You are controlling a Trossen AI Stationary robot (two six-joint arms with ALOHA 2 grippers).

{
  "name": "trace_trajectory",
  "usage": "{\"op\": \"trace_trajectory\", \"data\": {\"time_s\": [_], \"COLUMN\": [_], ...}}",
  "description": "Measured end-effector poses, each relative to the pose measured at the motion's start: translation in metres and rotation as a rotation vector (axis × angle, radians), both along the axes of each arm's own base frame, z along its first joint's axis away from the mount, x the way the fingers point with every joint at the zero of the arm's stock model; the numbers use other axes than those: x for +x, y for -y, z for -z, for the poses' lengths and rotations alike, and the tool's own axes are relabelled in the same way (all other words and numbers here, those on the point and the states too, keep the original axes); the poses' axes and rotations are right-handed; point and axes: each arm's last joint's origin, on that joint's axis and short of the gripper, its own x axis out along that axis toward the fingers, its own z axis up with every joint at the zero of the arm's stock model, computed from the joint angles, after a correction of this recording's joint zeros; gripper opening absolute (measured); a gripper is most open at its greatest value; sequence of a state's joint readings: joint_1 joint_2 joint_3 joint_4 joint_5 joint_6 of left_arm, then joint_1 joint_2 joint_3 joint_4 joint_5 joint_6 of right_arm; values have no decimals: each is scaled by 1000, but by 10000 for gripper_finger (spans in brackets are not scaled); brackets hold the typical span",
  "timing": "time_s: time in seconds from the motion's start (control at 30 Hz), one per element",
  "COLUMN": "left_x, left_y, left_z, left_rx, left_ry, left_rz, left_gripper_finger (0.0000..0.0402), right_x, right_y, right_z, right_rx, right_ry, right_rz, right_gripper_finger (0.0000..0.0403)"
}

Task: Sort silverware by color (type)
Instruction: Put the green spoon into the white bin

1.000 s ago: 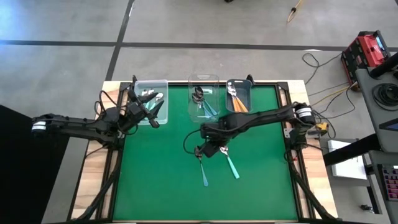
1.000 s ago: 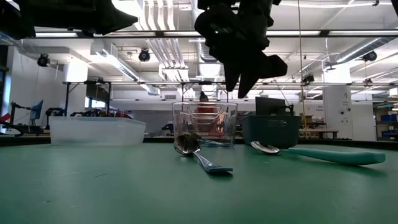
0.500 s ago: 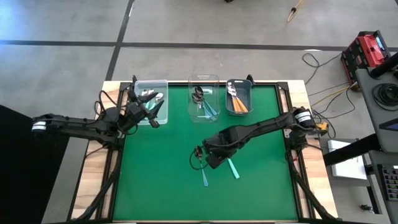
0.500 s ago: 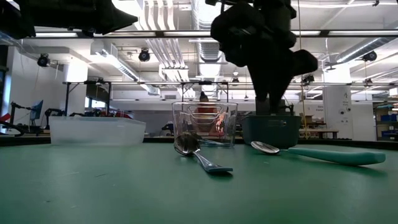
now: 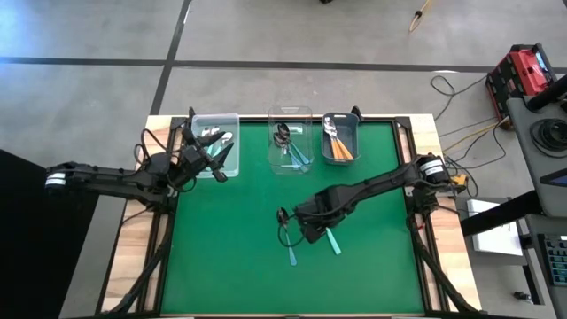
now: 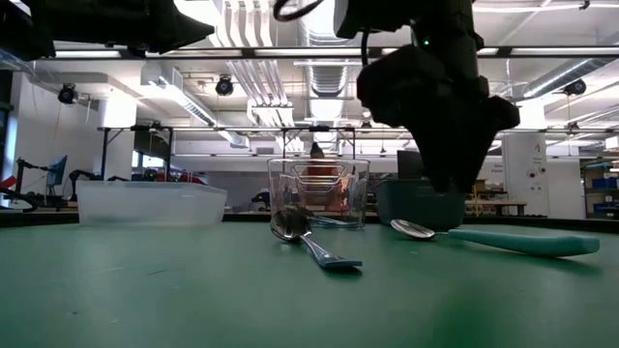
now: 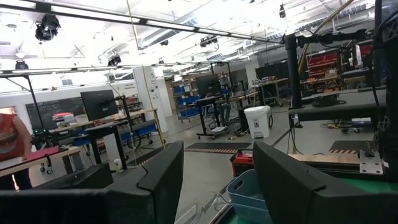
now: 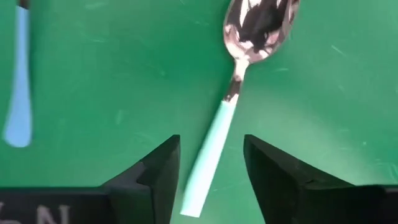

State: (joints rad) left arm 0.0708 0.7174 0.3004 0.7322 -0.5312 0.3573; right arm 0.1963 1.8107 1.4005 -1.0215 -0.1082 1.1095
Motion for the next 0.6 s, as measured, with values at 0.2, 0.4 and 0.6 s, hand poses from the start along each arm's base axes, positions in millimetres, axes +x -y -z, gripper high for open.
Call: {"op": "trace_trajectory", "data": {"time_s": [0.2,0.4,0.6], "left_x": [0,0,0], "left_y": [0,0,0], "left_z": [0,0,0], "left_rx": [0,0,1], "left_ry": [0,0,-1], "left_rz": [0,0,0], "left_gripper_finger": [176,176,176], "right_x": [-5,-7,-9], "right_y": [1,2,2], "right_z": [12,24,37], "right_rx": [-5,-1,6], "right_ry": [-27,-4,27], "right_rz": [42,43,69], "right_gripper_finger": [195,193,181]}}
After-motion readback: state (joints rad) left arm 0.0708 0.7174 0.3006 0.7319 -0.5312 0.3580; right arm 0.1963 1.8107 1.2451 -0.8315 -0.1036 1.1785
